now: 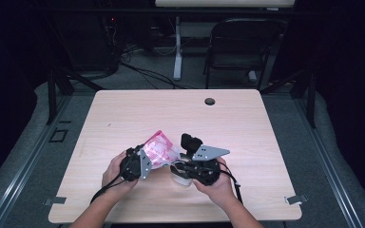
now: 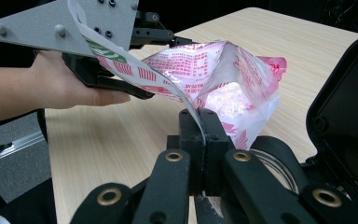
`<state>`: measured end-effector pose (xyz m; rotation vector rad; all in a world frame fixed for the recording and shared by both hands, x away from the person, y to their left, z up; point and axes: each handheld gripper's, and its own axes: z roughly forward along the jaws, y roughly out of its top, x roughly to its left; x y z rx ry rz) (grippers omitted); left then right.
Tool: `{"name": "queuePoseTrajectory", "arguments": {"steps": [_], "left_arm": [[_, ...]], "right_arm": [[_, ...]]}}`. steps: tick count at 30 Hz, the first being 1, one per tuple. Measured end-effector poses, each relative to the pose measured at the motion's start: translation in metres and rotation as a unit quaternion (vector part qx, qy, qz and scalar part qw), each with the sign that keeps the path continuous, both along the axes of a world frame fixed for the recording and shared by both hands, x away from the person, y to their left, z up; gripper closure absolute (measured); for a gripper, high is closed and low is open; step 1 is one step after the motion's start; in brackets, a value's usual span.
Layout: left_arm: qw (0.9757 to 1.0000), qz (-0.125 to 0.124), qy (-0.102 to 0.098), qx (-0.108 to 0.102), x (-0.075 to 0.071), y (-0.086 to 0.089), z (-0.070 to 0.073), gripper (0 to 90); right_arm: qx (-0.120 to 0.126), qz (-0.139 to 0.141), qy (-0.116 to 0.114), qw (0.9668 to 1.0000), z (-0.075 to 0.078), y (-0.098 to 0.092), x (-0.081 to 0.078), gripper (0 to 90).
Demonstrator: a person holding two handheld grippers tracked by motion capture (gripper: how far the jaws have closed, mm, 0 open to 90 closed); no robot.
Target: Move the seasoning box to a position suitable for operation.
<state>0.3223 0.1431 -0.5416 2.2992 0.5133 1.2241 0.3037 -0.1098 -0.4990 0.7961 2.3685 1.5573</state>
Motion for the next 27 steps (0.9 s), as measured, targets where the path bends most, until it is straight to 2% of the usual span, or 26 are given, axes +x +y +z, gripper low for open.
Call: {"name": "queuePoseTrajectory", "arguments": {"steps": [19,22,27], "left_arm": [[0.9991,0.003,-0.039,0.016,-0.0024,-0.0035,0.0030,61.3],[0.9991,0.005,-0.038,0.015,-0.0020,-0.0044,0.0032,61.2],[0.9996,0.002,-0.023,0.018,0.0014,-0.0080,0.0075,61.3]], "right_arm": [[-0.008,-0.009,-0.004,0.9999,-0.0036,-0.0016,-0.0045,90.0],[-0.009,-0.008,-0.001,0.9999,-0.0043,-0.0022,-0.0036,90.0],[-0.007,-0.012,0.000,0.9999,-0.0030,-0.0050,-0.0019,90.0]]}}
